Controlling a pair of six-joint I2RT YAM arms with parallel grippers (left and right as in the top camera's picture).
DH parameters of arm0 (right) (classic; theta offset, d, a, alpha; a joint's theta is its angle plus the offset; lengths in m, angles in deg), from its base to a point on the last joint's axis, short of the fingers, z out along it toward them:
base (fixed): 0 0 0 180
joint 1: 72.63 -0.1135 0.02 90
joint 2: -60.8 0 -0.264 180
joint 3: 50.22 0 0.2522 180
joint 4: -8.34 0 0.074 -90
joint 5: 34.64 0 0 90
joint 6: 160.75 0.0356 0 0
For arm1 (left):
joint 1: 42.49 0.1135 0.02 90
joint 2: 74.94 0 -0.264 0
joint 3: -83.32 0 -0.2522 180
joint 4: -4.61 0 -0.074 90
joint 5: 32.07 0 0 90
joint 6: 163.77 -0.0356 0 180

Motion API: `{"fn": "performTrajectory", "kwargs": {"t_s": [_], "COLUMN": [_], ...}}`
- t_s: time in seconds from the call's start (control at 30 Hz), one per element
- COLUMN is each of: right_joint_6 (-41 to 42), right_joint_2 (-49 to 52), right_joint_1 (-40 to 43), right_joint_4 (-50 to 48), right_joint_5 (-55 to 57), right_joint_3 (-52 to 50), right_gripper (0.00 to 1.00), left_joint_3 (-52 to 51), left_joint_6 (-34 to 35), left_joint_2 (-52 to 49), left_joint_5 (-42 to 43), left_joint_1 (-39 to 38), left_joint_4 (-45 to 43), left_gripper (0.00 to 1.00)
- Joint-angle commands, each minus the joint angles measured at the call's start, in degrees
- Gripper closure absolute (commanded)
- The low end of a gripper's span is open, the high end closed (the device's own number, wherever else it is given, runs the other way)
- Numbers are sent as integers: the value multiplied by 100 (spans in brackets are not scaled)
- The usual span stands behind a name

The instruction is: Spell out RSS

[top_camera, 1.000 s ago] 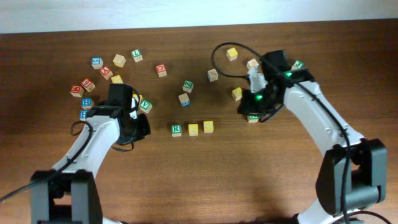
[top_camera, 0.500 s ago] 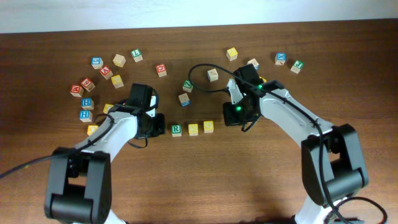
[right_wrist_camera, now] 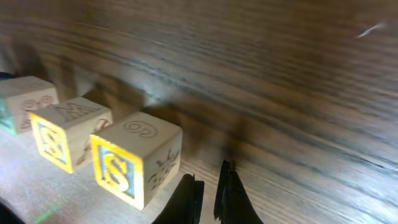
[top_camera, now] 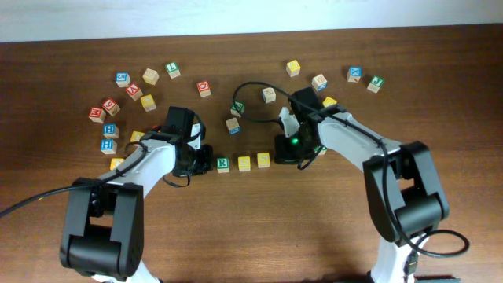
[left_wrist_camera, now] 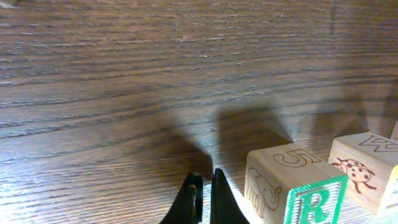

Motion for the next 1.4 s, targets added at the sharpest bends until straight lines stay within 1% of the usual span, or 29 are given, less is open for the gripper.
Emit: {"fn": "performTrajectory", "kwargs": {"t_s": [0.0, 0.2, 0.27, 0.57, 0.67, 0.73, 1.07, 1.37], "right_joint_6": [-15, -13, 11, 90, 114, 387, 369, 210], "right_joint_2": [162, 170, 170, 170, 170, 170, 177, 179], "right_joint_1": [-118, -330, -372, -376, -358, -293, -232, -232], "right_joint_4": [-22, -85, -105, -168, -166, -168, -769, -896], "right_joint_5": [-155, -146, -127, -101, 376, 817, 586, 538], "right_joint_3": [-39, -39, -39, -39, -39, -39, -39, -39], "right_gripper": [96, 96, 96, 96, 96, 96, 96, 96], "left_joint_3": [-11, -11, -11, -11, -11, -11, -11, -11], "left_joint_6": [59, 127, 232, 229, 229, 232, 229, 229], "left_joint_2": [-133, -144, -146, -149, -149, -149, -155, -155], "left_joint_5": [136, 127, 101, 111, 109, 107, 109, 114], "left_joint_1": [-50, -247, -249, -249, -249, -249, -249, -249], "left_joint_4": [42, -22, -44, -46, -44, -44, -138, -157], "left_gripper": [100, 100, 100, 100, 100, 100, 100, 100]}}
